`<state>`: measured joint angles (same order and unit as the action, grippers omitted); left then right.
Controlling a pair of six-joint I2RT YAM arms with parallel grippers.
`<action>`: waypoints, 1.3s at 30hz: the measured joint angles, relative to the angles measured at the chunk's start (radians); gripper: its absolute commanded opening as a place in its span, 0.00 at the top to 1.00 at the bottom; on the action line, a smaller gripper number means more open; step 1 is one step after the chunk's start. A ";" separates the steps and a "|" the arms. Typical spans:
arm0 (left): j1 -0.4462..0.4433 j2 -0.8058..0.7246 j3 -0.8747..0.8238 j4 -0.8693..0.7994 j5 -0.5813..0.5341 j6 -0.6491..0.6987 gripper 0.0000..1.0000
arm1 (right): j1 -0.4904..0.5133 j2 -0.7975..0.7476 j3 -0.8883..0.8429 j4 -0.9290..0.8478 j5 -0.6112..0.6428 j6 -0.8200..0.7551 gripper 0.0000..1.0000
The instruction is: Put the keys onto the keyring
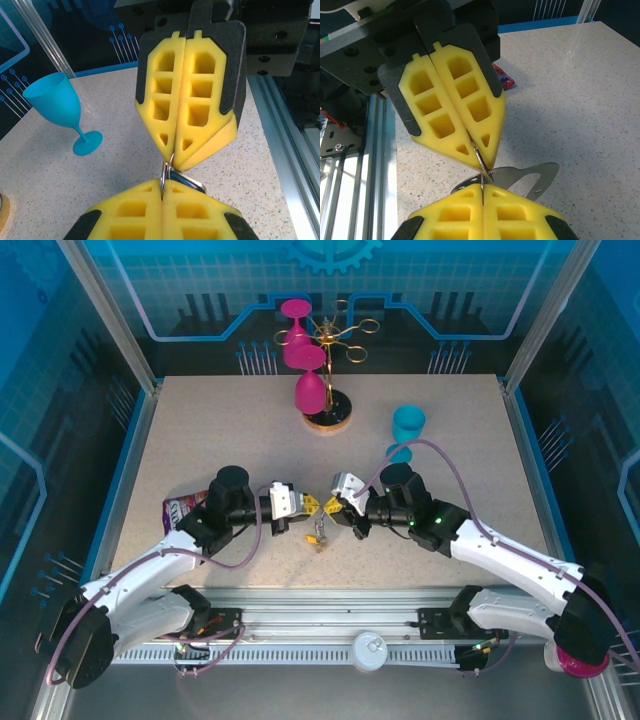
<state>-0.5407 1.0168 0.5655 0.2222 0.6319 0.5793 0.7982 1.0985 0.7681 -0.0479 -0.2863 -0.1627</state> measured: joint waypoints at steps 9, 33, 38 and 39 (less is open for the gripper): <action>-0.001 -0.005 0.000 0.001 -0.023 0.000 1.00 | 0.012 0.002 0.000 0.025 0.046 0.013 1.00; -0.001 -0.005 0.000 0.013 -0.116 -0.030 1.00 | 0.072 0.027 -0.016 0.124 0.252 0.130 1.00; -0.001 -0.005 0.000 0.021 -0.146 -0.030 1.00 | 0.085 0.048 -0.016 0.149 0.299 0.202 1.00; -0.001 -0.005 0.000 0.021 -0.153 -0.030 1.00 | 0.087 0.053 -0.015 0.154 0.307 0.216 1.00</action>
<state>-0.5415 1.0119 0.5659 0.2436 0.4789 0.5491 0.8856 1.1519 0.7528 0.1059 0.0208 0.0532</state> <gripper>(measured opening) 0.049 0.058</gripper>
